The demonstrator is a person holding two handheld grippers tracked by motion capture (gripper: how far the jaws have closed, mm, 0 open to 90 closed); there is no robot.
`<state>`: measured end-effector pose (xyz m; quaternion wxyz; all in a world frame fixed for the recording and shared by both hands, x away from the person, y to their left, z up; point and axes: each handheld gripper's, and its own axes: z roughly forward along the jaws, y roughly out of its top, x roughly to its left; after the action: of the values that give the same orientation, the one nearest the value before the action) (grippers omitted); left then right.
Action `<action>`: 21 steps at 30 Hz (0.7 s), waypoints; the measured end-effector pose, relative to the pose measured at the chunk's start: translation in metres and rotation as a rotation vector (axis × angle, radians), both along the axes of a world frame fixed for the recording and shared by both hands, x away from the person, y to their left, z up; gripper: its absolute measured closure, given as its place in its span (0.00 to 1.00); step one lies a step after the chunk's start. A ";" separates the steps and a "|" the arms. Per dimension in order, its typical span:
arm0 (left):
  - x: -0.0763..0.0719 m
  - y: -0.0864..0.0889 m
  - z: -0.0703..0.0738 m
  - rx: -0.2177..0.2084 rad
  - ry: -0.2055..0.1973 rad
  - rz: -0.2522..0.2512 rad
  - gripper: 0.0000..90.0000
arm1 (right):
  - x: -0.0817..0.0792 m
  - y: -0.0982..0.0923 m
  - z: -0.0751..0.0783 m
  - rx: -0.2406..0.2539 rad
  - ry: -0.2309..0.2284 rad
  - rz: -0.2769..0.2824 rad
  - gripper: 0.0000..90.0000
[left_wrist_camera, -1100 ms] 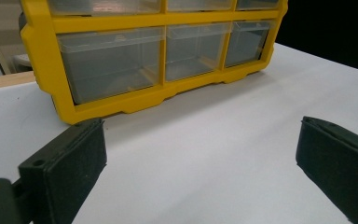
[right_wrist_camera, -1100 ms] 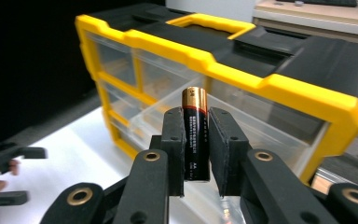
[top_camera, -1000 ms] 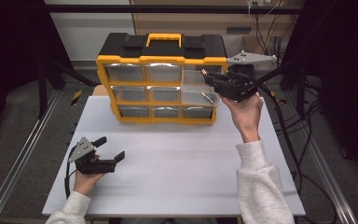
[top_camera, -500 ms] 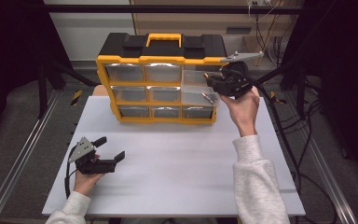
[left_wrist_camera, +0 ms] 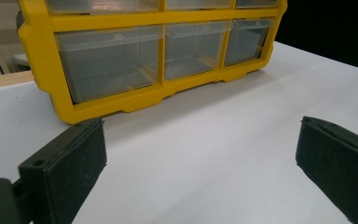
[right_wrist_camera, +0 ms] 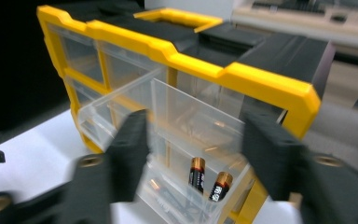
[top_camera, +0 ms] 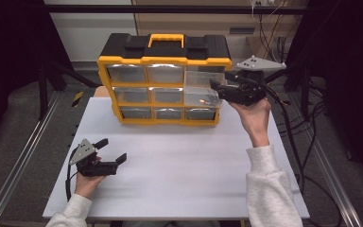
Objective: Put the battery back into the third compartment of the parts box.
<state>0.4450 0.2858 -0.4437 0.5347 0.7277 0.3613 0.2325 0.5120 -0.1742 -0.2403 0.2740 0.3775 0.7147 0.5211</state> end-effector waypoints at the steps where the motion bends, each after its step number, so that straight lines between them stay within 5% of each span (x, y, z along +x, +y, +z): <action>1: 0.000 0.000 0.000 0.001 0.001 0.000 0.02 | -0.004 -0.001 -0.002 0.007 -0.017 0.000 0.33; 9: 0.000 0.000 0.000 -0.001 0.002 0.001 0.01 | -0.033 -0.008 -0.031 0.071 -0.048 -0.001 0.08; 21: 0.000 0.000 0.000 0.002 0.003 -0.003 0.01 | -0.057 -0.016 -0.118 0.082 0.023 0.030 0.02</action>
<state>0.4452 0.2853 -0.4442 0.5339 0.7289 0.3609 0.2310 0.4547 -0.1904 -0.3582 0.2424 0.3836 0.7012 0.5499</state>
